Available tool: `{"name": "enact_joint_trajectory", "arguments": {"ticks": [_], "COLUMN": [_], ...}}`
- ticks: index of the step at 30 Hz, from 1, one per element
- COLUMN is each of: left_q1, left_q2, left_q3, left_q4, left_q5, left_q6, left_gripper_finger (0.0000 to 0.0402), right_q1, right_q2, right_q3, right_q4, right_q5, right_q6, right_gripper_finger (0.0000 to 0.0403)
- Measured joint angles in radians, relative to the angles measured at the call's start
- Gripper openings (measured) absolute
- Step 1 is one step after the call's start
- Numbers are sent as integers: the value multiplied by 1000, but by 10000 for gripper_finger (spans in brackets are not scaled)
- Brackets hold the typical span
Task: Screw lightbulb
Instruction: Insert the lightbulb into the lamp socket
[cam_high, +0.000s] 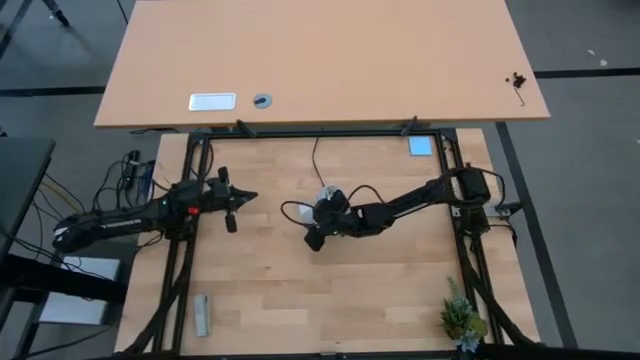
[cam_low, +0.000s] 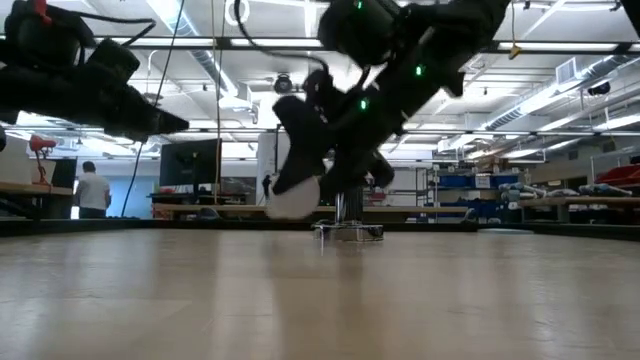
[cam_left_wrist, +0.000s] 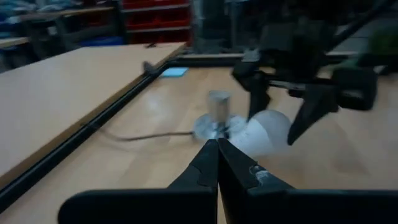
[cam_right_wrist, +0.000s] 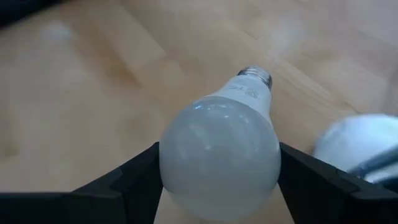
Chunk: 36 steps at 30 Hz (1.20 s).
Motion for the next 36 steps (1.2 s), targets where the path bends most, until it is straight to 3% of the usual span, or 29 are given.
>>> {"name": "enact_joint_trajectory", "arguments": {"ticks": [7, 14, 23, 36], "left_q1": [0, -40, -141, -236], "left_q2": [90, 243, 456, 755], "left_q3": [77, 145, 325, 610], "left_q4": [2, 67, 60, -226], "left_q5": [138, 230, 230, 169], "left_q6": [2, -44, -25, 136], "left_gripper_finger": [16, 76, 145, 159], "right_q1": [10, 14, 14, 14], "right_q2": [-130, -233, -264, -265], "right_q3": [32, 32, 31, 31], "right_q4": [-5, -53, -102, -96], "right_q5": [-219, -272, -376, -399], "right_q6": [-122, -194, -262, -273], "right_gripper_finger": [287, 287, 288, 288]}}
